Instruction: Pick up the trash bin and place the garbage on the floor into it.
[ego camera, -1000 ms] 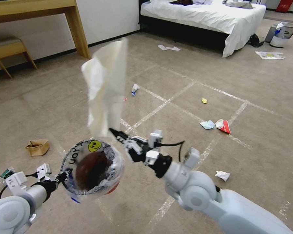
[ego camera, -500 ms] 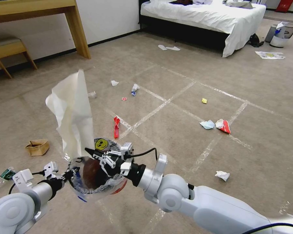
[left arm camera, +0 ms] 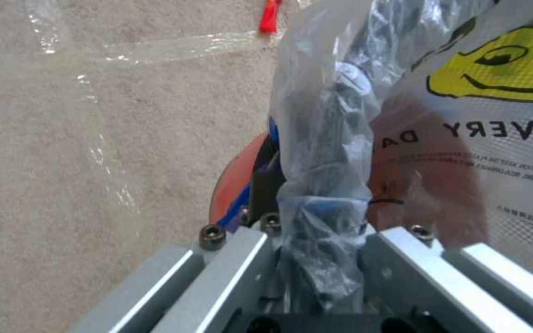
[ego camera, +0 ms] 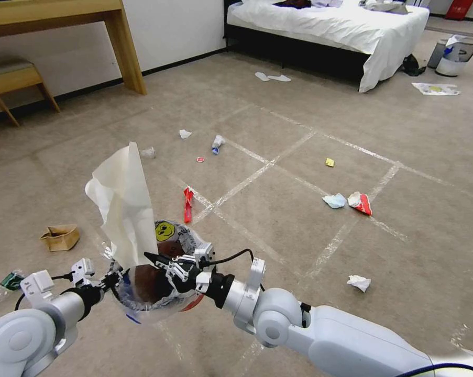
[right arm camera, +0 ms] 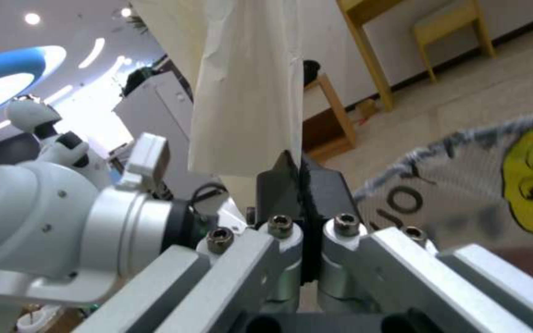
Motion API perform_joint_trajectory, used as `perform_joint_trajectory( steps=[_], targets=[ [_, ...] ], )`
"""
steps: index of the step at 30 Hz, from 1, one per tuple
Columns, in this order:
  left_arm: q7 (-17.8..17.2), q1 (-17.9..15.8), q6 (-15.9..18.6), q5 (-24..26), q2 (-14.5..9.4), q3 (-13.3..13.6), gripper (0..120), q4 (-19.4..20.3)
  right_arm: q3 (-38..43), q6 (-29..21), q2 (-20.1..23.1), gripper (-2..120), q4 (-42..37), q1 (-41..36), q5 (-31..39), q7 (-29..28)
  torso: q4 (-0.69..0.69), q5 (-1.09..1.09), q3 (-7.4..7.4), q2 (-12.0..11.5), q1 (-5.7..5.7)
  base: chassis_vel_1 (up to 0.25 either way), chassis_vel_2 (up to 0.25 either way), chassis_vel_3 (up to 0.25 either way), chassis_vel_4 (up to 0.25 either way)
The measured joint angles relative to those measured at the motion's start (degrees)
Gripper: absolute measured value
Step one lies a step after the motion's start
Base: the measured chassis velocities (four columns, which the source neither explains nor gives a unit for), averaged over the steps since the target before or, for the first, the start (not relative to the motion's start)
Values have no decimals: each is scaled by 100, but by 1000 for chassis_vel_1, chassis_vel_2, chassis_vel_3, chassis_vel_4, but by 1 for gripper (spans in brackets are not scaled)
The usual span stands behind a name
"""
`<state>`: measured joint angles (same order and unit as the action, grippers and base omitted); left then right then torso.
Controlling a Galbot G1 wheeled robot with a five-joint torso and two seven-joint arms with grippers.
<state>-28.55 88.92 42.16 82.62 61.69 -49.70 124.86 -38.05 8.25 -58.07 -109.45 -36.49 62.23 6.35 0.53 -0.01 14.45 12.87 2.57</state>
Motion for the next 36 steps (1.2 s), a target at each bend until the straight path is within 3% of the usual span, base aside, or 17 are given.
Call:
perform_joint_trajectory(
  steps=[36],
  targets=[
    [-6,114,-5,45,55,-122,0,247,-147,-15,28,0,220,-317,-387,-103,0,0,0,0,-1,0,0,0,0]
  ],
)
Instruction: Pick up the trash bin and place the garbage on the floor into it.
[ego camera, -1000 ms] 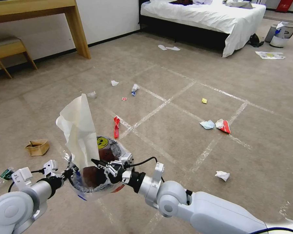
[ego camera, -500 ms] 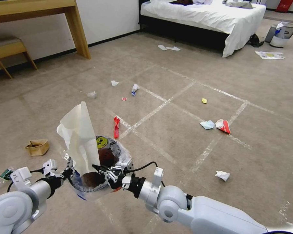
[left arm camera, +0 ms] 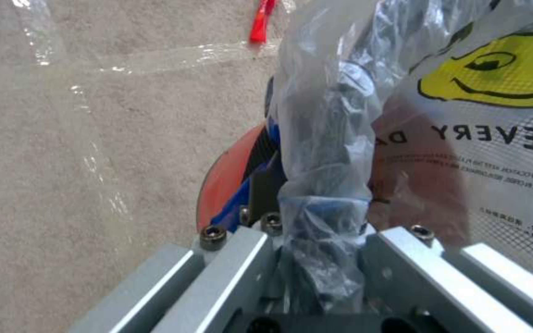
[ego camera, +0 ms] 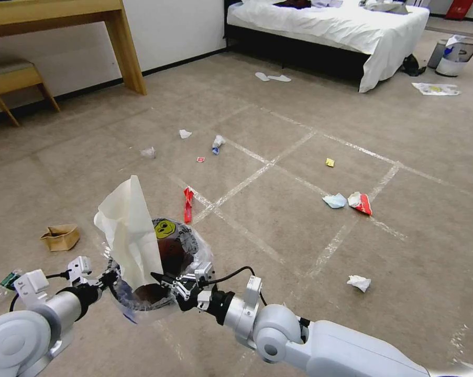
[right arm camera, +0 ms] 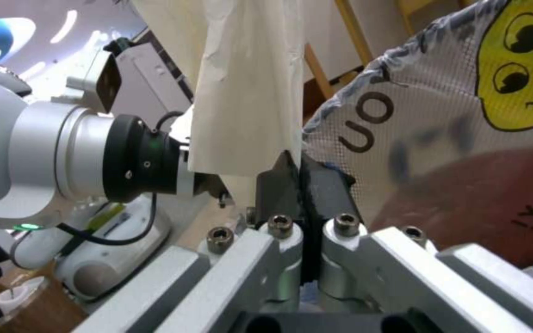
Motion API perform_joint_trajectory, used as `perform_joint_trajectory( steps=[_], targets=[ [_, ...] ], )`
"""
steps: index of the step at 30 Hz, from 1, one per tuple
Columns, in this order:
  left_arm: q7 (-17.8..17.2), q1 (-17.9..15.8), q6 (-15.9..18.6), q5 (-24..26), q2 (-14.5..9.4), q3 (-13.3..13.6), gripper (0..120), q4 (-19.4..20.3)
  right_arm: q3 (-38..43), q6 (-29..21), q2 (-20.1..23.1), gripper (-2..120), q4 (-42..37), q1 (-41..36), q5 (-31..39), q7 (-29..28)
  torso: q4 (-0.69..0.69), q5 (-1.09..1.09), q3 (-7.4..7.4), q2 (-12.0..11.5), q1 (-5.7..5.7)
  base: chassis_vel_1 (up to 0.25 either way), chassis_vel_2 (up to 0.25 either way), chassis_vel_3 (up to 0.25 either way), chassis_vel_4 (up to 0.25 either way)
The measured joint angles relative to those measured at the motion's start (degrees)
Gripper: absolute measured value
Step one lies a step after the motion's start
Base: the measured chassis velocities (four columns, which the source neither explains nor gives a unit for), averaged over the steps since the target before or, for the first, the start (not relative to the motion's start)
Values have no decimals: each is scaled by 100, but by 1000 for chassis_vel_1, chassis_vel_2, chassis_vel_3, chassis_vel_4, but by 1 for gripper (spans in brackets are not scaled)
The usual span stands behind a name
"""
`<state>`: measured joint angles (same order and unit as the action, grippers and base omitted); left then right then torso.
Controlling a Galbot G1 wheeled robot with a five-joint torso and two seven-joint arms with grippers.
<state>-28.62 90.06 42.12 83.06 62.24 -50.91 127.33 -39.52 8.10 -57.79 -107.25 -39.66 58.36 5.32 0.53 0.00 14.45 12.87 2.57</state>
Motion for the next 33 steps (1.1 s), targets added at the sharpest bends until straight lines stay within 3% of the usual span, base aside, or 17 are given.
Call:
perform_joint_trajectory(
  steps=[30,31,33],
  targets=[
    [2,25,2,-19,-8,-5,0,22,37,55,89,0,76,66,-94,18,0,0,0,0,0,0,0,0,0],
    [5,17,3,-15,-15,-5,0,9,37,55,109,8,55,69,-94,4,0,0,0,0,0,0,0,0,0],
    [6,14,3,-14,-19,-5,0,7,37,55,119,12,41,71,-94,2,0,0,0,0,0,0,0,0,0]
  ],
)
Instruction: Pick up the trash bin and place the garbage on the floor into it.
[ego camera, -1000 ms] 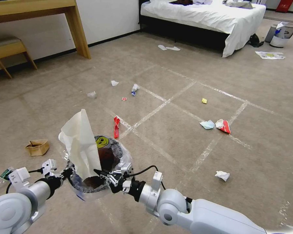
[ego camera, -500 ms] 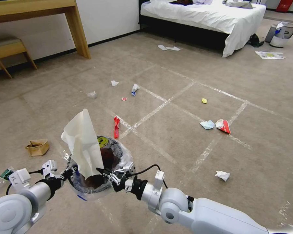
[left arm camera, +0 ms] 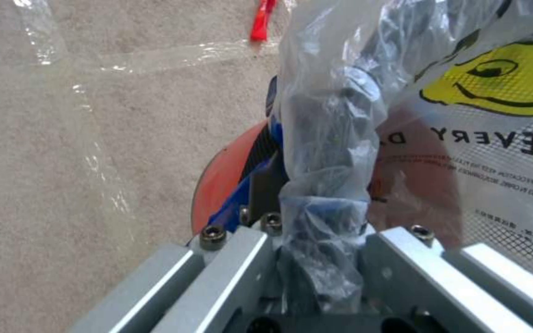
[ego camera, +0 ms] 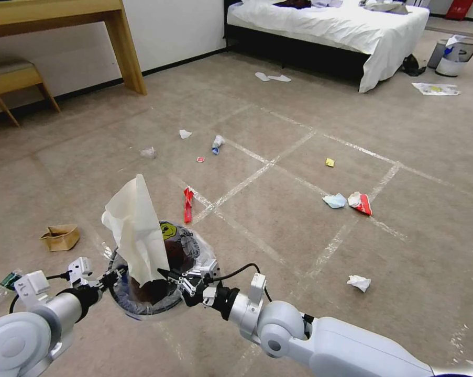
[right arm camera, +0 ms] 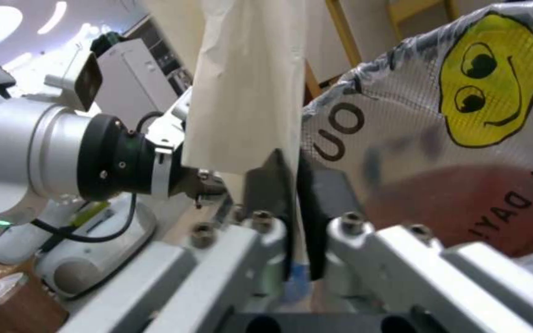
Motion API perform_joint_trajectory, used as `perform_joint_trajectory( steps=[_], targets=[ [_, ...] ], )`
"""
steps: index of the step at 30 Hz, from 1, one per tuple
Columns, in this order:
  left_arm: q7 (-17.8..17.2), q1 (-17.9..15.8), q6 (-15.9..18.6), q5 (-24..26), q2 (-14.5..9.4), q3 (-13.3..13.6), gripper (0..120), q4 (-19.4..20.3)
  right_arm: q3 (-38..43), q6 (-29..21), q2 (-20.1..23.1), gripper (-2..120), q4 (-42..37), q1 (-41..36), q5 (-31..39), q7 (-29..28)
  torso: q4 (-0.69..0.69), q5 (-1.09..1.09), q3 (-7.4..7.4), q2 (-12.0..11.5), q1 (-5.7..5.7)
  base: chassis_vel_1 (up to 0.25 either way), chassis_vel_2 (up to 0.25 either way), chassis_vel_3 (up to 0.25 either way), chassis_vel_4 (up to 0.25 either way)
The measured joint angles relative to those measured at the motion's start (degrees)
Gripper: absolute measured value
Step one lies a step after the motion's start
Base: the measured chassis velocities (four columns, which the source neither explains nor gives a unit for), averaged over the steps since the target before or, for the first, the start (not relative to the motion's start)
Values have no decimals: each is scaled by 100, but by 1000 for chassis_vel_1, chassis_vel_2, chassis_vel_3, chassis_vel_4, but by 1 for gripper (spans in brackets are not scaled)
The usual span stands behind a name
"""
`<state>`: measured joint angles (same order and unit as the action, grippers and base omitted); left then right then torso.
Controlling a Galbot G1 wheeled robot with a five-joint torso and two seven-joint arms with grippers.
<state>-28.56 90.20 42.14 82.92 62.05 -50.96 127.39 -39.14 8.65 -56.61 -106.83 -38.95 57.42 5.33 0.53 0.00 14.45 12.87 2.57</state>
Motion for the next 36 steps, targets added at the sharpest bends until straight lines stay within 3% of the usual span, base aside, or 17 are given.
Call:
perform_joint_trajectory(
  steps=[3,6,14,16,19,20,22,24,30,36],
  targets=[
    [3,-14,0,15,-25,-15,0,-29,3,-11,115,28,-119,29,13,-7,0,0,0,0,0,0,0,0,0],
    [7,-21,0,22,-26,-23,0,-40,26,-21,183,33,-188,43,27,-11,0,0,0,0,0,0,0,0,0],
    [7,-31,0,22,2,-23,0,-40,47,-27,210,37,-221,5,24,-39,0,0,0,0,0,0,0,0,0],
    [7,-33,0,18,16,-21,0,-41,47,-30,213,46,-227,-8,17,-40,0,0,0,0,0,0,0,0,0],
    [6,-33,0,15,21,-18,0,-41,46,-31,213,52,-227,-10,13,-40,0,0,0,0,0,0,0,0,0],
    [4,-33,0,9,37,-15,0,-41,43,-32,212,61,-229,-10,10,-44,0,0,0,0,0,0,0,0,0],
    [3,-33,0,4,44,-14,0,-41,41,-33,210,64,-231,-7,9,-46,0,0,0,0,0,0,0,0,0],
    [0,-30,0,-4,55,-12,0,-41,38,-34,210,77,-238,0,8,-49,0,0,0,0,0,0,0,0,0],
    [1,-24,-2,-9,80,-11,0,-40,108,-34,174,96,-261,-9,20,-52,0,0,0,0,0,0,0,0,0],
    [8,-32,-2,-58,117,-6,0,-117,448,30,78,99,-527,-49,181,73,0,0,0,0,0,0,0,0,0]
  ],
)
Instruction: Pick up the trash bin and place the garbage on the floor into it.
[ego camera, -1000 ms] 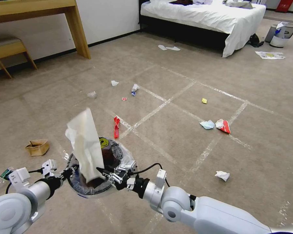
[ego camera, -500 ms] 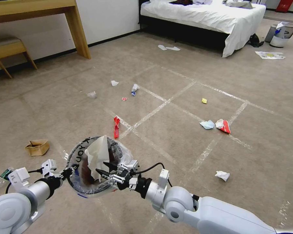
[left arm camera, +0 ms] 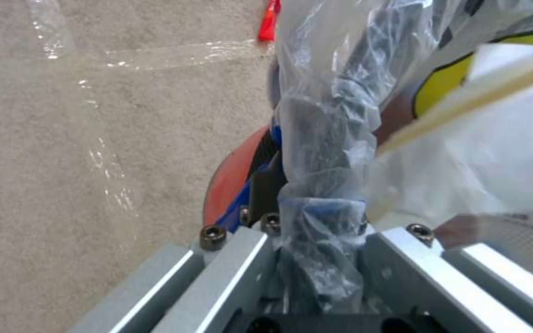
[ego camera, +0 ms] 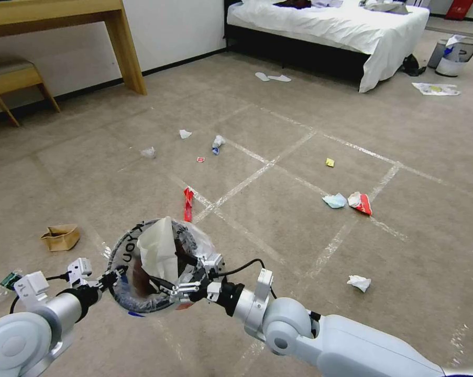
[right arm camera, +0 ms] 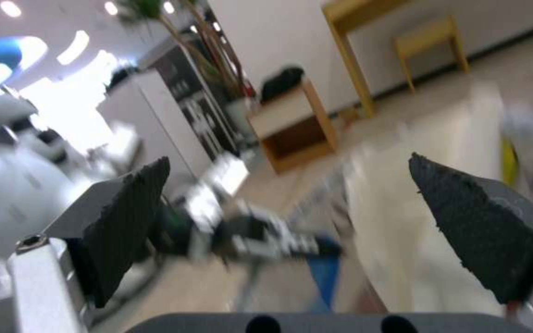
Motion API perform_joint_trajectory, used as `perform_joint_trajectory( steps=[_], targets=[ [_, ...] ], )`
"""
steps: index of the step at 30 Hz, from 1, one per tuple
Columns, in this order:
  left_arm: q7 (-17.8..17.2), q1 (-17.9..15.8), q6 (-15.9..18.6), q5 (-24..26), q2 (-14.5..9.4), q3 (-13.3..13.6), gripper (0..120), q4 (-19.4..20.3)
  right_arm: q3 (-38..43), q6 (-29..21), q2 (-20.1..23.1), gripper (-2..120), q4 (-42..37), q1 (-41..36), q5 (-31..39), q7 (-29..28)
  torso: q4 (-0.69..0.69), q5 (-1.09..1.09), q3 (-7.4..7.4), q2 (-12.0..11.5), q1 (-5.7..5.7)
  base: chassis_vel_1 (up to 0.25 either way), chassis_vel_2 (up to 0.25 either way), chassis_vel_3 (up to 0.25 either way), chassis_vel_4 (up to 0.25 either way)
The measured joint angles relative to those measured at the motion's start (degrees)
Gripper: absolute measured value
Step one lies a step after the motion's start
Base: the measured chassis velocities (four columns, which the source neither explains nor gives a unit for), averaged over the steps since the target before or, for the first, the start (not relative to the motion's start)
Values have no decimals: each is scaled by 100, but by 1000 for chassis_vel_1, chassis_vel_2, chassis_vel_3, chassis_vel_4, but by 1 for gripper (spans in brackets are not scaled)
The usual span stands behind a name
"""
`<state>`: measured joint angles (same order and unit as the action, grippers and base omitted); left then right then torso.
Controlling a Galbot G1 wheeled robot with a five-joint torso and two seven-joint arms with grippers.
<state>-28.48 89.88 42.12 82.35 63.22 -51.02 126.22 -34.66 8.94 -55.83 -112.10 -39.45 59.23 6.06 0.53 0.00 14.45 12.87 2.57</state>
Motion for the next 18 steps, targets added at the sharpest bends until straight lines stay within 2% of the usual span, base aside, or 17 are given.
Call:
perform_joint_trajectory(
  steps=[14,16,18],
  targets=[
    [50,60,1,-82,73,-88,0,-70,517,168,-455,100,-87,63,174,173,-1,0,0,0,0,0,0,0,0],
    [82,60,1,-152,87,-103,0,-92,768,186,-436,100,-79,20,164,174,-1,0,0,0,0,0,0,0,0],
    [191,26,1,-463,151,-141,0,-115,2048,189,-180,100,-81,-377,-98,88,0,0,0,0,0,0,0,0,0]
  ],
)
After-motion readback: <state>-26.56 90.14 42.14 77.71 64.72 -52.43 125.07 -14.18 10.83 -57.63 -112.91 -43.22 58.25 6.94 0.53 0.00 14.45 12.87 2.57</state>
